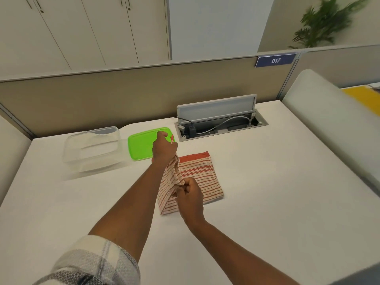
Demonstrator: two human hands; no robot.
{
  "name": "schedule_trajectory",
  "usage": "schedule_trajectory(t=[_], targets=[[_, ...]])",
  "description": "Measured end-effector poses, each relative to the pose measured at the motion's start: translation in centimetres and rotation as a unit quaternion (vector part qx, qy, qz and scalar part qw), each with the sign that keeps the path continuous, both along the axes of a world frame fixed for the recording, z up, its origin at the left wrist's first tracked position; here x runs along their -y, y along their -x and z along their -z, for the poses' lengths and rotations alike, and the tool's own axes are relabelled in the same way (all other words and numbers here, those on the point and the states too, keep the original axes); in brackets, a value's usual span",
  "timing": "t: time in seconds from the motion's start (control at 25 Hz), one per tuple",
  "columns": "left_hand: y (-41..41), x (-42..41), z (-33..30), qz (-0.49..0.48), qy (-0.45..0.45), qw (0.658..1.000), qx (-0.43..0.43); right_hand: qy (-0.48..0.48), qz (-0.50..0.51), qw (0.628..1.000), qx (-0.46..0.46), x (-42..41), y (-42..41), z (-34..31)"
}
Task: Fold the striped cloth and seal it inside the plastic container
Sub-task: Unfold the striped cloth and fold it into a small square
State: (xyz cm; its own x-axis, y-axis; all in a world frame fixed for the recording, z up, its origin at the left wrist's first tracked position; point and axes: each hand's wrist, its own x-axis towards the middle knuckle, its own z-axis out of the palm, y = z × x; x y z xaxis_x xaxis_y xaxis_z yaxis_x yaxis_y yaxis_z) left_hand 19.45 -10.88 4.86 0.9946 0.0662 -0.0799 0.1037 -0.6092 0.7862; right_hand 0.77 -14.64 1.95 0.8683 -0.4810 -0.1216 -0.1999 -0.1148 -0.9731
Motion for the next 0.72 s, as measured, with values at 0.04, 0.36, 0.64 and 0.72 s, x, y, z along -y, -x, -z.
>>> schedule_trajectory(t=[0.04,0.36,0.64,0.72], targets=[[0.2,1.5,0.4,0.009,-0.003,1.000,-0.004,-0.008,0.009,1.000,-0.010,1.4,0.1,0.3],[0.4,9.7,4.2,0.070,-0.016,0.996,-0.055,-0.004,-0.014,0.995,-0.103,9.8,0.2,2.6],[0.0,12.8,6.4,0.080,-0.015,0.992,-0.092,0.032,0.003,0.987,-0.159,13.3,-0.7,4.2],[0.2,13.0,6.8,0.084,-0.023,0.991,-0.102,0.043,0.012,0.978,-0.203,13.8,-0.7,4.8]])
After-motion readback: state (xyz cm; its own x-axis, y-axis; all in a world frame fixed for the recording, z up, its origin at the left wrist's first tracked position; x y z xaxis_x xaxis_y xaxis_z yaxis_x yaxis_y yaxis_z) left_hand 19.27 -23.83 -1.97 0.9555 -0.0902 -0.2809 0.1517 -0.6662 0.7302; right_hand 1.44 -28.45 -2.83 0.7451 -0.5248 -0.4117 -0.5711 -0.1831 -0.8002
